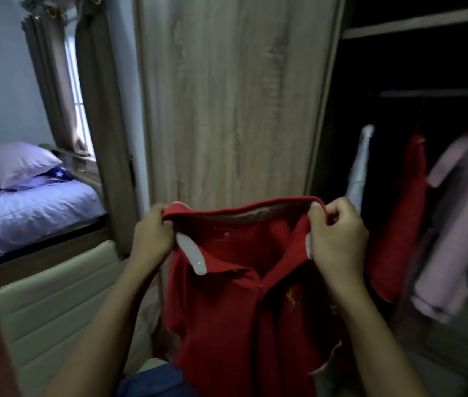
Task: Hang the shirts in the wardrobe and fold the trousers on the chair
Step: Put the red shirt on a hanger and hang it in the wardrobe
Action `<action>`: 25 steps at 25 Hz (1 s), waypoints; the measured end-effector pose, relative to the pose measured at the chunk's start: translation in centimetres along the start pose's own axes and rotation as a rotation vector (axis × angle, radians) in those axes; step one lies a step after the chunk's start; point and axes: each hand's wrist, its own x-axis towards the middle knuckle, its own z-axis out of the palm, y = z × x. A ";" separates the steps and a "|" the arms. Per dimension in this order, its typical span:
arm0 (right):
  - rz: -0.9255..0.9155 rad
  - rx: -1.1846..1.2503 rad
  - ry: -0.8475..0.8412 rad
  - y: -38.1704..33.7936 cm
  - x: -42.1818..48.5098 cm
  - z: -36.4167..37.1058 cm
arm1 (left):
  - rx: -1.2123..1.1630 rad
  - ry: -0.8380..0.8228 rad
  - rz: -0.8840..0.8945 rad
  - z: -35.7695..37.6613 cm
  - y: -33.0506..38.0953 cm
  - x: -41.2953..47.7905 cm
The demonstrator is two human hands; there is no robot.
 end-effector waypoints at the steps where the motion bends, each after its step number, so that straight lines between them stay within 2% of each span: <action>1: 0.035 0.001 0.010 0.5 1.0 -1.5 | -0.109 -0.022 0.002 1.5 2.1 0.2; 5: 0.147 0.035 0.020 2.9 4.8 -7.1 | -0.262 -0.144 0.091 7.3 10.8 0.4; 9: 0.102 -0.105 -0.138 5.3 8.1 -13.2 | -0.082 -0.165 0.202 12.0 18.3 -1.4; 12: 0.183 -0.162 -0.282 7.3 10.1 -17.0 | -0.011 -0.210 0.323 14.4 22.8 -1.9; 13: 0.200 -0.126 -0.260 7.7 10.6 -18.1 | -0.017 -0.226 0.339 15.1 23.9 -2.0; 14: 0.191 -0.100 -0.166 7.9 11.3 -19.3 | -0.030 -0.236 0.354 15.8 25.1 -2.1; 17: 0.072 -0.145 0.284 7.8 14.7 -21.3 | -0.045 -0.239 0.383 17.4 27.6 -2.9; 18: 0.089 -0.175 0.375 7.8 16.4 -21.6 | -0.048 -0.244 0.389 17.9 28.0 -3.1; 19: 0.147 -0.194 0.394 8.2 18.4 -21.5 | -0.051 -0.247 0.389 18.5 28.4 -3.2; 23: 0.567 -0.190 0.277 10.0 24.2 -20.3 | -0.044 -0.254 0.381 20.0 28.9 -3.8; 25: 0.682 -0.158 0.210 10.7 25.6 -20.4 | -0.044 -0.263 0.384 20.7 29.0 -3.7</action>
